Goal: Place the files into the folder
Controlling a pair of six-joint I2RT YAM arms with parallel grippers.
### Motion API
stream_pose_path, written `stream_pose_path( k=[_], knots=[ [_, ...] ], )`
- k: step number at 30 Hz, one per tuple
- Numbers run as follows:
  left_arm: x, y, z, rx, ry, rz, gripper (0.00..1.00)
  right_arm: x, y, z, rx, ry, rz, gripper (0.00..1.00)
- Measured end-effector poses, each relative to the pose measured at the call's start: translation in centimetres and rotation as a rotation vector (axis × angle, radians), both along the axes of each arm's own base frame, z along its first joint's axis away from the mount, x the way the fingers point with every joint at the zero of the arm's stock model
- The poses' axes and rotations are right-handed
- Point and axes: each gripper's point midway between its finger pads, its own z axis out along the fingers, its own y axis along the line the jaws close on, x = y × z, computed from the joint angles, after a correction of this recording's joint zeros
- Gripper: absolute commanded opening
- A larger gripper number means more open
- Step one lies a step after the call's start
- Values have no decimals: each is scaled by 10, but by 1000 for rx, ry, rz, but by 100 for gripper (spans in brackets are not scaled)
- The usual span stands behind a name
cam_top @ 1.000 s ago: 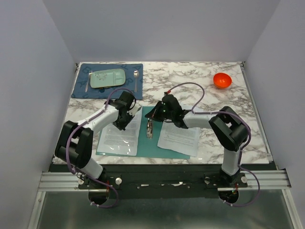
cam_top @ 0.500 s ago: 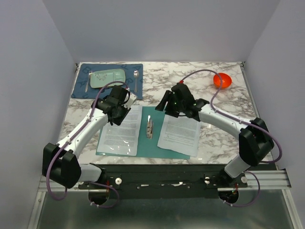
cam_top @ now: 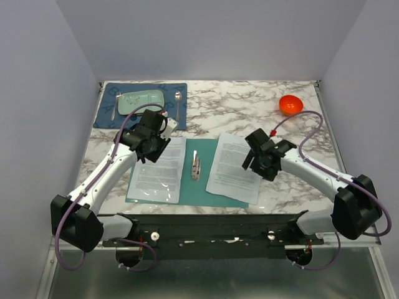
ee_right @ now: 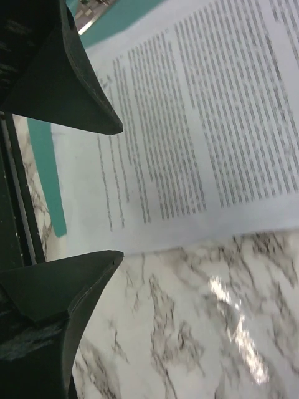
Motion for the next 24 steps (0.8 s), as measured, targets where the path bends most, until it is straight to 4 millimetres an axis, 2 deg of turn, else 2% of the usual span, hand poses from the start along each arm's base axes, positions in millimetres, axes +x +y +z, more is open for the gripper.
stream_pose_path(
  k=[4, 8, 14, 24],
  knots=[
    [-1, -2, 0, -9, 5, -1, 47, -12, -29, -22, -39, 63, -70, 81],
    [-2, -2, 0, -10, 9, -2, 48, -29, -41, -41, -63, 121, -74, 76],
    [-3, -2, 0, -16, 14, 3, 47, -41, -34, -62, -14, 160, -57, 60],
    [-3, -2, -1, -17, 16, 4, 47, -28, -11, -62, 114, 100, -50, 15]
  ],
)
